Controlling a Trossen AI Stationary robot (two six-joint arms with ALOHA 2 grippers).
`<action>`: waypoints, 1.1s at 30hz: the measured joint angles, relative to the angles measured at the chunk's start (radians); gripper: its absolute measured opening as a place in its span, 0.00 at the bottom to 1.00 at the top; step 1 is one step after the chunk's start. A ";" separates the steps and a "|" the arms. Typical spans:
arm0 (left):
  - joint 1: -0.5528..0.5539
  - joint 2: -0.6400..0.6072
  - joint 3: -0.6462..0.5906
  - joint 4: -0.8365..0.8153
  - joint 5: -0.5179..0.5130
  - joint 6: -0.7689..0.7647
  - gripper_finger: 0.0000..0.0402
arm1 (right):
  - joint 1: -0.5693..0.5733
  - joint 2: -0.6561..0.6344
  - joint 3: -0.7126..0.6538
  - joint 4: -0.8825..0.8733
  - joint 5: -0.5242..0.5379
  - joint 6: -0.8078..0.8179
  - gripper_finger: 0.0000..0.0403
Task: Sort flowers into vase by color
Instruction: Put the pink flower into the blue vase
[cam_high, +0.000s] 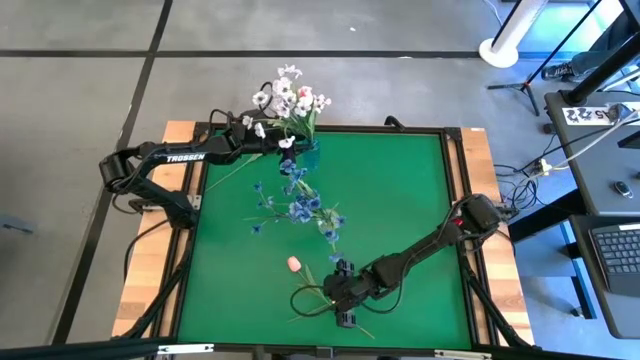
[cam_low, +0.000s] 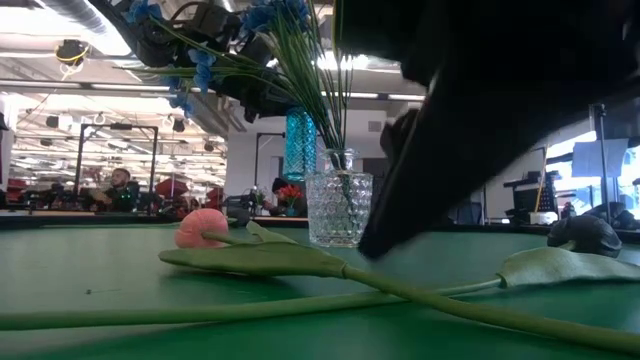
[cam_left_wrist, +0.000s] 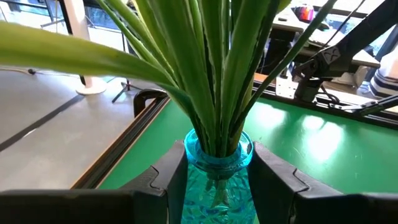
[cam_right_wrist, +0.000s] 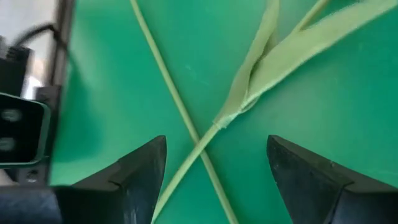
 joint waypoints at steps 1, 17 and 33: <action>0.000 0.000 0.000 0.000 0.000 0.000 0.33 | 0.000 0.009 0.002 -0.001 0.001 0.000 0.68; 0.000 0.000 0.000 -0.007 0.000 0.002 0.33 | 0.000 0.045 0.012 -0.045 0.082 0.001 0.51; 0.000 0.000 0.000 -0.011 0.001 0.003 0.33 | -0.002 0.007 0.005 -0.126 0.044 -0.005 0.02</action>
